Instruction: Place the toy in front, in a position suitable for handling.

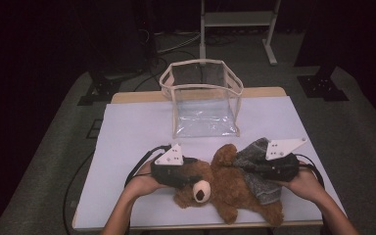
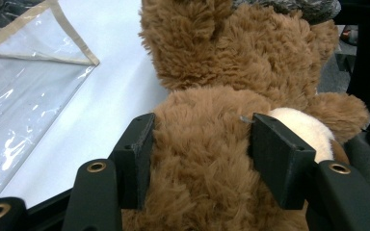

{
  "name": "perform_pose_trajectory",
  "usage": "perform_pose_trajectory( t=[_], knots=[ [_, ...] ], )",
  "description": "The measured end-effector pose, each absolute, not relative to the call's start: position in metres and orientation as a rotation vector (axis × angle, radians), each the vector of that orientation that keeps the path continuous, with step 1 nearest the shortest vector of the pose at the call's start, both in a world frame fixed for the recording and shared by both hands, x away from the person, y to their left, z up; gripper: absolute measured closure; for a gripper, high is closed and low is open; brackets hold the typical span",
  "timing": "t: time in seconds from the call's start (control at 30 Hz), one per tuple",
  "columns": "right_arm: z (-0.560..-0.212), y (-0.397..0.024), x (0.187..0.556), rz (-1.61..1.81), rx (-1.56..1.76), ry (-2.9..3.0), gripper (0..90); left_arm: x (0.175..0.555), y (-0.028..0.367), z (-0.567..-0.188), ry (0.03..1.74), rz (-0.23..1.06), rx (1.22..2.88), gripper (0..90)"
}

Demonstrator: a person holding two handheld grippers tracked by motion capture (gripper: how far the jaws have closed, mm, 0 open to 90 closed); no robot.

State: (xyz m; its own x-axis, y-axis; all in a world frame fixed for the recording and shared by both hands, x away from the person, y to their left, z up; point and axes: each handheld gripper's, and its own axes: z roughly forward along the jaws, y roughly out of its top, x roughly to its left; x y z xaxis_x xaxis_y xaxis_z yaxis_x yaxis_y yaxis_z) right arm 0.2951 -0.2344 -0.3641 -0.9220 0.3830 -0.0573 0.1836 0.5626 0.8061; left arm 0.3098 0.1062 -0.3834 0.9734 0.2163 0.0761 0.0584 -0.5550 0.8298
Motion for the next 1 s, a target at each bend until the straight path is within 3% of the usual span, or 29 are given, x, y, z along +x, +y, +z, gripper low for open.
perform_pose_trajectory(
  t=[0.47, 0.73, 1.0],
  knots=[
    [-0.359, -0.226, 0.305, 1.328, 0.453, 2.568, 78.8, 0.310, 0.108, -0.389, 0.221, 0.217, 2.145, 42.8],
    [-0.365, -0.250, 0.305, 1.340, 0.528, 2.567, 78.6, 0.312, 0.110, -0.393, 0.233, 0.195, 2.117, 42.8],
    [-0.356, -0.225, 0.316, 1.315, 0.444, 2.578, 78.7, 0.311, 0.112, -0.394, 0.234, 0.186, 2.113, 42.9]
  ],
)
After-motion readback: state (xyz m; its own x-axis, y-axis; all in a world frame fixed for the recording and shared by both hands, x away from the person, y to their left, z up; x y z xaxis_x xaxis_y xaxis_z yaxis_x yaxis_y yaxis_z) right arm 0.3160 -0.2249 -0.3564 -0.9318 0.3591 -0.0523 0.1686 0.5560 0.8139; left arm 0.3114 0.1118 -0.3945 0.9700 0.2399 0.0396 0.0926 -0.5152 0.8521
